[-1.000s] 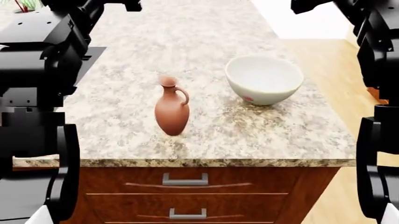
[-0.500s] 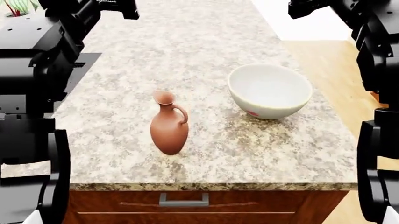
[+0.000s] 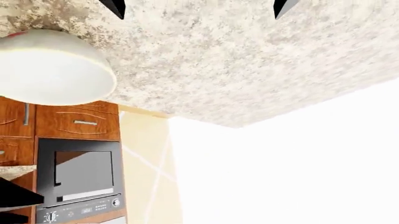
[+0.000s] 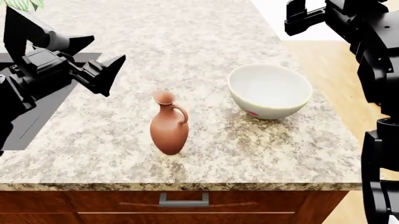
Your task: Pick the jug and bowl and place them in the sink. Then turn on the water.
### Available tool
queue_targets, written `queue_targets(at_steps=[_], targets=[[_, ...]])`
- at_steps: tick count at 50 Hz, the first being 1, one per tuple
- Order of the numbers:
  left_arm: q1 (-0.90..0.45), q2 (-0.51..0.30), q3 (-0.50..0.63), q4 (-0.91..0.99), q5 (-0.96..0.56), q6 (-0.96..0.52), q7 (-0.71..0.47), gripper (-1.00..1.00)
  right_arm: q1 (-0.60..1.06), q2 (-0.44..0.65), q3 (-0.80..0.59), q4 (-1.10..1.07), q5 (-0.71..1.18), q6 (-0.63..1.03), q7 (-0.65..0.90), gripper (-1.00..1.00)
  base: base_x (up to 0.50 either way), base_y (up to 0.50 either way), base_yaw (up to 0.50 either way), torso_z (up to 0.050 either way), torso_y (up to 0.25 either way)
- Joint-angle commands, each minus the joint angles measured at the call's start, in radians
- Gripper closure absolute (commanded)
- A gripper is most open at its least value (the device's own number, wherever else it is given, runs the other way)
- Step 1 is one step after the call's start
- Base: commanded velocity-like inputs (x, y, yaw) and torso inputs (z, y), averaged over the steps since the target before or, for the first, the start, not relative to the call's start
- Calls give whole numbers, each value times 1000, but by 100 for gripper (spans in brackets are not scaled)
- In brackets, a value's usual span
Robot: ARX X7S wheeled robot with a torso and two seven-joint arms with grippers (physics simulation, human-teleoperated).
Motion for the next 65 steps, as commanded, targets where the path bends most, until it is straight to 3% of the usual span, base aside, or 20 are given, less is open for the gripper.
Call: queue_targets(at_steps=[1,12,37,65], targets=[[214,-138,-59,141,-93,-8,108,-100,-10,-2,-6,-4,6,-1,-6,-100,0,0,0,0,0],[341,-168,-110,240,-175,-43,118,-100,-11,-10,-10,-19,11,6,-4,-100,0,0,0,0,0],[299,-103,-37,301,-267,-99,191,-100,-8,-18,-14,-11,14,1,5,-100,0,0,0,0,0],[190,-6,56,129,-211,-53,235,-100,11,-13,-20,-16,16,21,10,-100,0,0,0,0,0]])
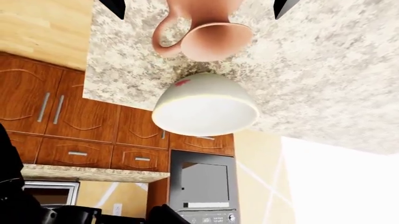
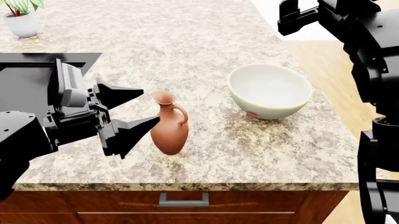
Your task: Pick the jug and bowl and place them in the sink. Then turn on the water.
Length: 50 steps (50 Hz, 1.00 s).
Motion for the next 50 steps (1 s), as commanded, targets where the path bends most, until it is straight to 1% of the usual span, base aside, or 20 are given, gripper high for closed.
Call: queue_targets(at_steps=[1,50], targets=[[-29,34,39,-66,29,27,18,-100,5,2,-2,4,0,2,2,-100,0,0,0,0,0],[-71,109,122,-187,79,94,59,-100,-7,22,-4,-34,6,31,17,-100,0,0,0,0,0]])
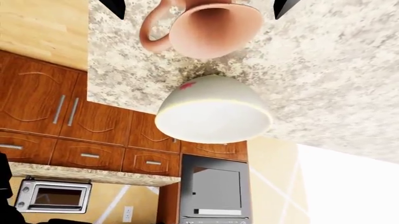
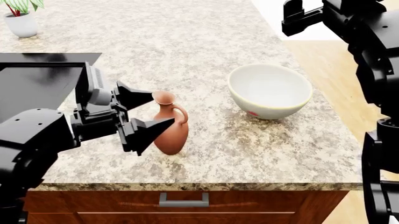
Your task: Pick the jug and bowl and place them in the sink. Then turn on the water.
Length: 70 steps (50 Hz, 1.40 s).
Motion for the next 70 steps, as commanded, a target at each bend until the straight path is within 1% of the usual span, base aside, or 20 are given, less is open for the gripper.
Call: queue_targets(at_steps=[1,12,24,25,43,50,54,59,65,70], targets=[[-11,17,18,-25,10,13,8,-100,-4,5,1,-10,3,6,3,-100,0,0,0,0,0],[-26,40,36,-56,20,27,14,-100,-7,8,1,-10,3,6,6,-100,0,0,0,0,0],[-29,44,45,-64,21,30,16,-100,-14,17,4,-29,8,19,8,-100,0,0,0,0,0],[-29,43,46,-64,22,30,16,100,-14,17,4,-29,8,19,8,-100,0,0,0,0,0],[-27,38,37,-60,8,27,8,100,-16,18,5,-27,11,16,12,-100,0,0,0,0,0],[-39,54,-4,-70,13,80,-27,100,-17,16,6,-27,15,14,13,-100,0,0,0,0,0],[-55,70,-25,-80,36,117,-75,100,-20,20,11,-40,20,23,12,-100,0,0,0,0,0],[-93,84,-40,-94,60,124,-137,100,-17,31,14,-56,24,39,9,-100,0,0,0,0,2],[-111,92,-43,-80,88,111,-211,100,-23,42,15,-84,28,59,6,-100,0,0,0,0,2],[-129,100,-60,-52,103,78,-300,100,-22,58,3,-109,33,88,-11,-100,0,0,0,0,0]])
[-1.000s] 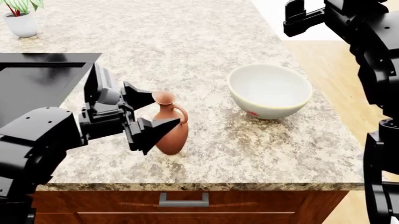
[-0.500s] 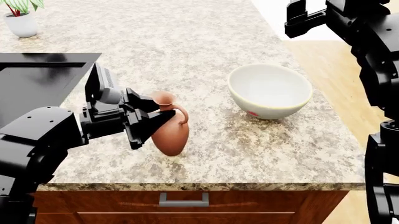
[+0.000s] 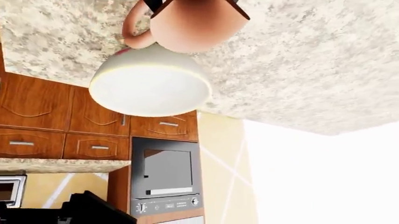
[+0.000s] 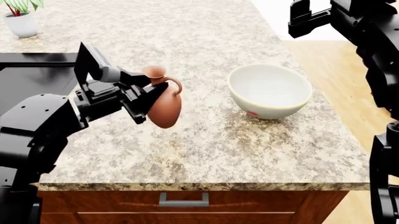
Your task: Pick the jug and bowl and place them in the sink. Then turn on the water.
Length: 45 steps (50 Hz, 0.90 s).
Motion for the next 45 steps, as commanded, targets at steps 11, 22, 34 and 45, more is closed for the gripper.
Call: queue_targets(at_steps=[11,22,34,45], targets=[[-115,43,-69,33,95,-30,-337,100,60,115,-127,-152,57,200,-190,-100,0,0,0,0,2],[-161,68,-84,5,157,23,-436,100,134,247,-324,-269,109,327,-413,-100,0,0,0,0,1],[-171,68,-77,-23,174,52,-439,100,223,324,-502,-356,149,382,-604,-100,0,0,0,1,2],[-169,60,-74,-26,174,58,-433,100,281,350,-648,-397,148,378,-715,-100,0,0,0,0,1]])
